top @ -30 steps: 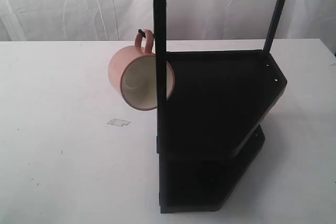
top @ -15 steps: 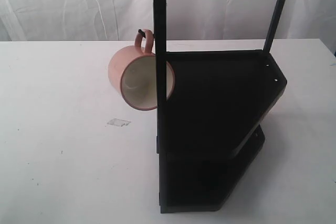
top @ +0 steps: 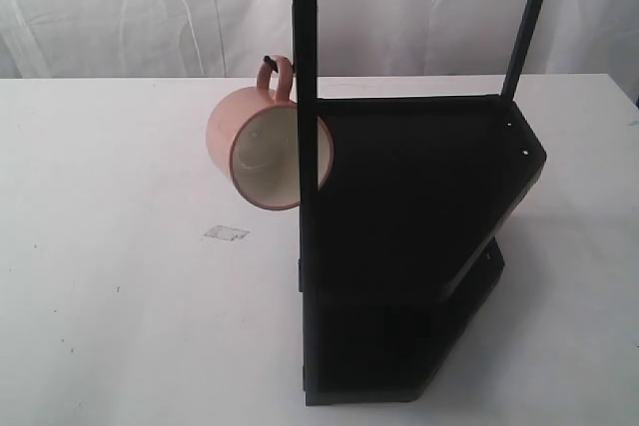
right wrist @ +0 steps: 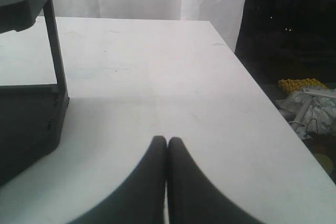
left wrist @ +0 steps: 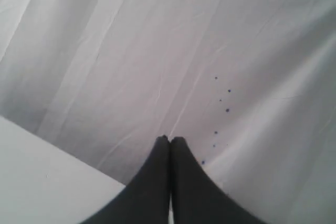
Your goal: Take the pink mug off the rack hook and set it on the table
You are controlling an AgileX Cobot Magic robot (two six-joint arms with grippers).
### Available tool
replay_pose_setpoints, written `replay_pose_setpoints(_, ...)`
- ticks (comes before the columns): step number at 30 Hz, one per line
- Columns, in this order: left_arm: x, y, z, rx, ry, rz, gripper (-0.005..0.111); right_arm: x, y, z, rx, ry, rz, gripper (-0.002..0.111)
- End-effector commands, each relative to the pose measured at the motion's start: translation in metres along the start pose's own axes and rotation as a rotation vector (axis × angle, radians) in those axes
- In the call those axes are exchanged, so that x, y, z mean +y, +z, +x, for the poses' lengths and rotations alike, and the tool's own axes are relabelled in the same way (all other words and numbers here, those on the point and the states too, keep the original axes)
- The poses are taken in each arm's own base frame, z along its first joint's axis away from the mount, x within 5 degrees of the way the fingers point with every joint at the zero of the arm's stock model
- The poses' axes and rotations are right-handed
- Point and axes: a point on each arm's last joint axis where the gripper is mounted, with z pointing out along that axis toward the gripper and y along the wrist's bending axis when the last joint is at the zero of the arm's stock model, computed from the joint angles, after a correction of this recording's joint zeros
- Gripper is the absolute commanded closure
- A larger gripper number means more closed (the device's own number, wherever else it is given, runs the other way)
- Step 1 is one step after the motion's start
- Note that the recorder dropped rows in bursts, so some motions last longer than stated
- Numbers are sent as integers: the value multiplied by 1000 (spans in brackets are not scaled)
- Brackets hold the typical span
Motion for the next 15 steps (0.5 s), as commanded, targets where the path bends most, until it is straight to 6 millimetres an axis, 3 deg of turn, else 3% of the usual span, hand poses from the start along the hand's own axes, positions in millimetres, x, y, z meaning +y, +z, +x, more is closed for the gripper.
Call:
replay_pose_setpoints(1,-2,10,8,187,206,-26,107,0,0,0,-10,-3,4,108)
replay_pose_setpoints(7,9,25,32,422,188,-143,107,0,0,0,-10,-3,4,108)
replay_pose_setpoints(11,13,33,54,725,199,-212,107,0,0,0,-10,-3,4,108)
replay_pose_setpoints(15,1,48,66,1014,213,-197,107,0,0,0,-10,-3,4,108)
